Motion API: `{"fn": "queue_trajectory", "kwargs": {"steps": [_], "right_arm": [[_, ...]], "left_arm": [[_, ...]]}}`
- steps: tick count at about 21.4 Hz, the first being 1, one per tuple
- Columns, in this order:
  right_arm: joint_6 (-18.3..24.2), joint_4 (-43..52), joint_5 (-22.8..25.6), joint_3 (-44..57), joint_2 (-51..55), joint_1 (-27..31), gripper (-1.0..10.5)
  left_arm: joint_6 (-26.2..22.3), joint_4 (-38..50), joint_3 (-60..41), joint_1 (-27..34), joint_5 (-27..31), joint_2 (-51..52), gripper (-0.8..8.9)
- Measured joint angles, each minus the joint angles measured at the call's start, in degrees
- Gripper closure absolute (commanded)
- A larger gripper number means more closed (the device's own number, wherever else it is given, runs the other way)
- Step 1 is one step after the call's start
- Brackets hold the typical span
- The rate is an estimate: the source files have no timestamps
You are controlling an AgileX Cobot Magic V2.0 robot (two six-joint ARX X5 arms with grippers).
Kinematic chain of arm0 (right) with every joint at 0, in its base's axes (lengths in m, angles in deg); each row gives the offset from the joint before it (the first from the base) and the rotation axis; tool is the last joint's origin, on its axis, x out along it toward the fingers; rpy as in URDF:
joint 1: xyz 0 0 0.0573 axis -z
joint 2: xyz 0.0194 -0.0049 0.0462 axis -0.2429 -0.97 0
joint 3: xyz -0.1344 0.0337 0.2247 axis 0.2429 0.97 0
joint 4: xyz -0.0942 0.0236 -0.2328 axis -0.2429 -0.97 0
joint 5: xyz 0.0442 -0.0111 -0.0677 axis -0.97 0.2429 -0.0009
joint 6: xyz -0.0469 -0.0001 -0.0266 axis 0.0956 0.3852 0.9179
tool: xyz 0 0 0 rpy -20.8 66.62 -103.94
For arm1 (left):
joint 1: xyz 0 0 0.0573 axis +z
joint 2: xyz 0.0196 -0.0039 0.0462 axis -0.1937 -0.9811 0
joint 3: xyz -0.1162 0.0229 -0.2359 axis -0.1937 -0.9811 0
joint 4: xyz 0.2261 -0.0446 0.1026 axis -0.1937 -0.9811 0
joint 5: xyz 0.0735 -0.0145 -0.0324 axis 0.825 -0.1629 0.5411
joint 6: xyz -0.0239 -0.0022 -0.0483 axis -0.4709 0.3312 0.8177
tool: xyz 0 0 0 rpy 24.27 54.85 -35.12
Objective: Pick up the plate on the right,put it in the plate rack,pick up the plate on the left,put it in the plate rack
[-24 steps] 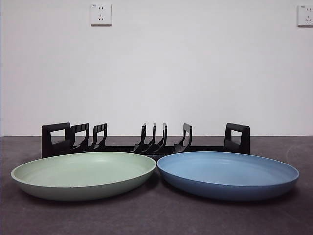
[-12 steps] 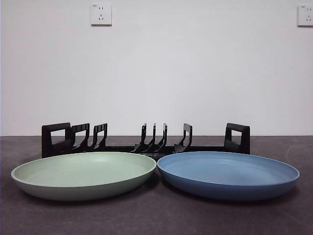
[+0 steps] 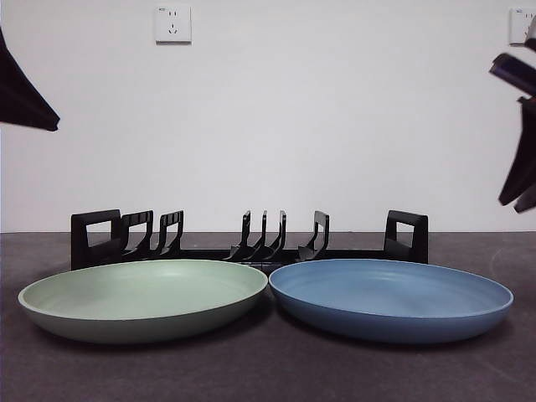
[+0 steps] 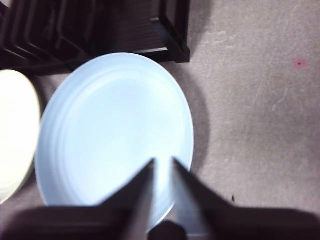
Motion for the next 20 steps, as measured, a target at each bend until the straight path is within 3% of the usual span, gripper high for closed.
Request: {"fn": "queue_trajectory", "kwargs": {"steps": [1,8,15,18,20], "right_arm": [[0.2,-0.07,0.0,-0.39,-0.96,0.0,7.2],[1.36,2.12,0.0,-0.76,-7.08,0.0,7.3],[1.36,5.22,0.0,-0.81,-16.7,-0.42,7.3],[1.36,6.54,-0.02,-0.81,-19.23,-0.66,8.3],[1.36,6.64,-0.02,-0.81,-20.79,-0.7,8.3]], "left_arm": [[-0.15,0.04,0.15,-0.35,0.48,-0.33,4.92],[-0.26,1.79,3.04,-6.05,4.11,-0.66,4.95],[-4.35,1.64,8.22,-16.79,14.97,-0.68,4.95],[-5.05,1.27,8.22,-20.37,17.62,-1.01,4.95],[-5.27,1.27,8.22,-22.16,18.73,-1.05,4.95]]}}
